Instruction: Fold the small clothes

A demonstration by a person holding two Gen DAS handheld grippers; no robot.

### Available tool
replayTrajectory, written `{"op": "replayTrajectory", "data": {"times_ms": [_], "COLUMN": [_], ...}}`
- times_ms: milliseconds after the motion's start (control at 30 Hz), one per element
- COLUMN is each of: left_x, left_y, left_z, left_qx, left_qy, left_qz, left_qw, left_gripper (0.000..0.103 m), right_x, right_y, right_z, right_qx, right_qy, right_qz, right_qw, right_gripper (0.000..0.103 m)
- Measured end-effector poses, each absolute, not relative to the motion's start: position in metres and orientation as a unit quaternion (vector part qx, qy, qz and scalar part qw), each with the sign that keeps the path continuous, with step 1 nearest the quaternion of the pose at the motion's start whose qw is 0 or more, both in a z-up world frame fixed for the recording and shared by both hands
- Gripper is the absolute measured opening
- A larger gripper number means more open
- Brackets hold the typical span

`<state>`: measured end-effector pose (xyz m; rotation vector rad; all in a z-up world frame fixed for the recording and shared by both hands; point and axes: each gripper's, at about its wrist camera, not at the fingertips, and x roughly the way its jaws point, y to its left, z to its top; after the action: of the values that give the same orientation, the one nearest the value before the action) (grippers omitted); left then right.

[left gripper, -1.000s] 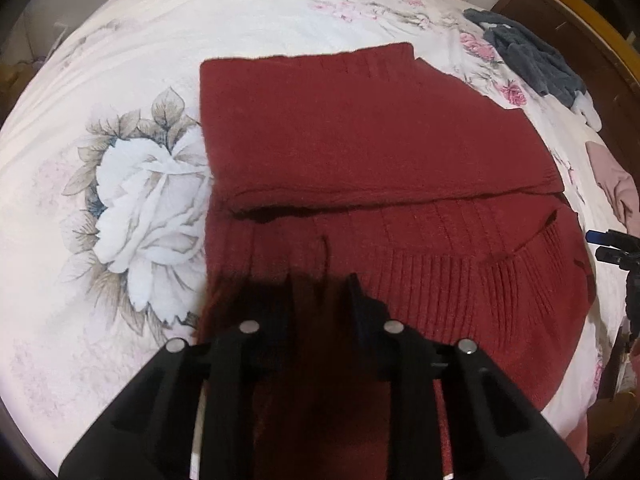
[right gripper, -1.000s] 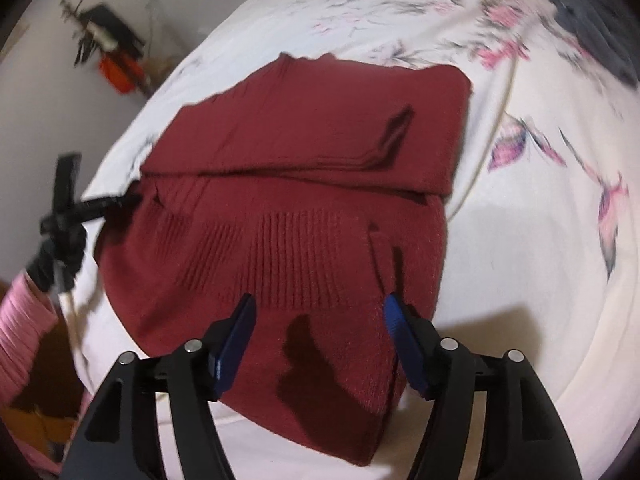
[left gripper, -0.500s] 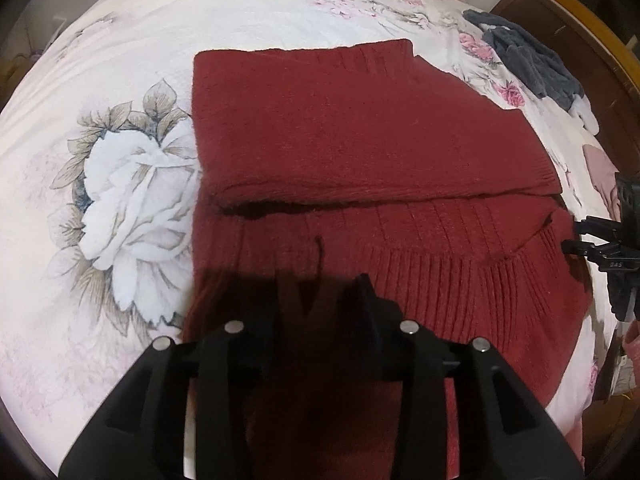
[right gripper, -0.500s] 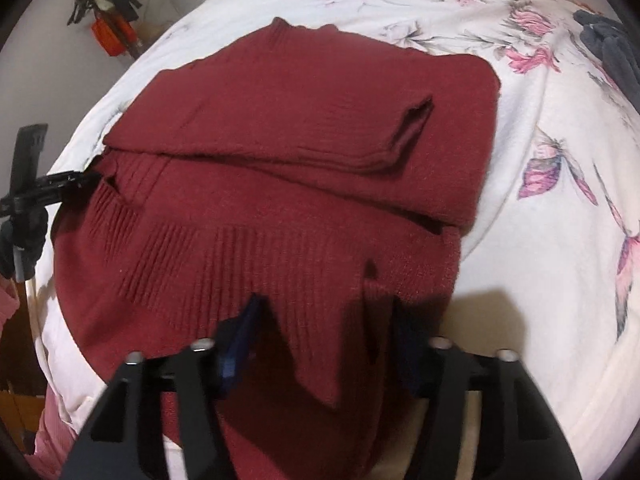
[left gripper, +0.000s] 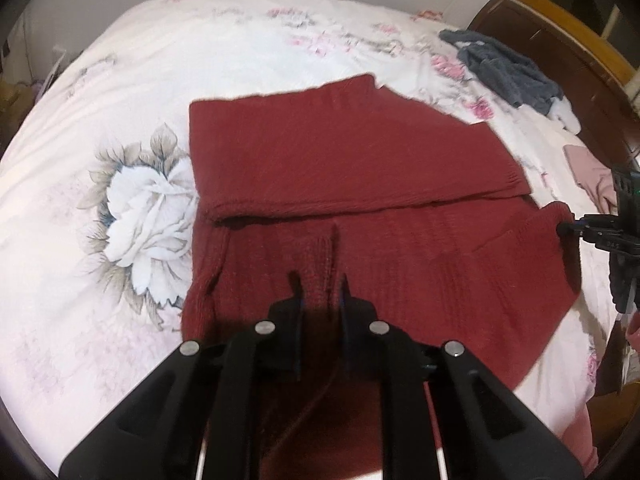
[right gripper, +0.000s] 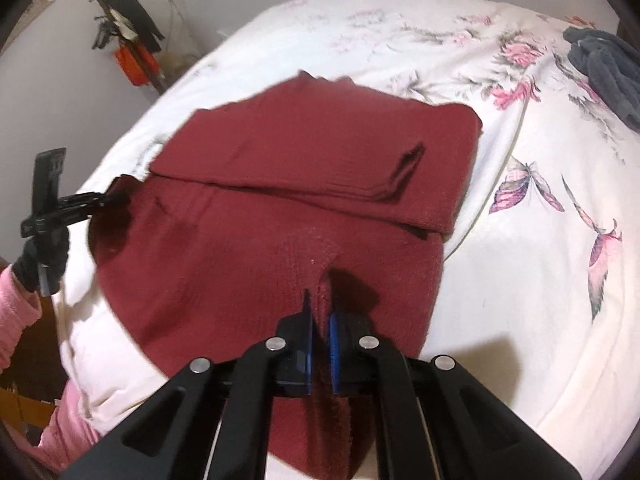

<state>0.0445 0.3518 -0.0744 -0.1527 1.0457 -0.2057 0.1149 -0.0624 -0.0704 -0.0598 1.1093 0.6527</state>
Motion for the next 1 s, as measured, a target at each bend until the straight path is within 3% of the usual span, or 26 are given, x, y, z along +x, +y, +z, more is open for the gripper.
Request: {"op": "replayTrajectory", "data": {"times_ms": [400,700,1000], "left_x": [0.024,0.102,0.197], "left_y": [0.356,0.351,0.356], "left_z": [-0.007,0.027,0.013], "left_qx": [-0.072,-0.041,-0.014], "left_qy": [0.422,0.375,0.371], "left_qz": [-0.082,-0.045,0.014], "left_qw": [0.9,0.925,0.929], "left_gripper": [0.012,0.011,0.011], "right_x": [0.112,0.18,0.275], "right_y": [-0.079,-0.07,-0.058], "right_z": [-0.01,0.021,0.007], "right_qx": [0.035,0.02,0.021], "right_qy": [0.466,0.445,0.463], "right_qz": [0.321,0.282,0.227], "right_qw": [0.824,0.85,0.856], "right_gripper": [0.006,0.006,0.006]}}
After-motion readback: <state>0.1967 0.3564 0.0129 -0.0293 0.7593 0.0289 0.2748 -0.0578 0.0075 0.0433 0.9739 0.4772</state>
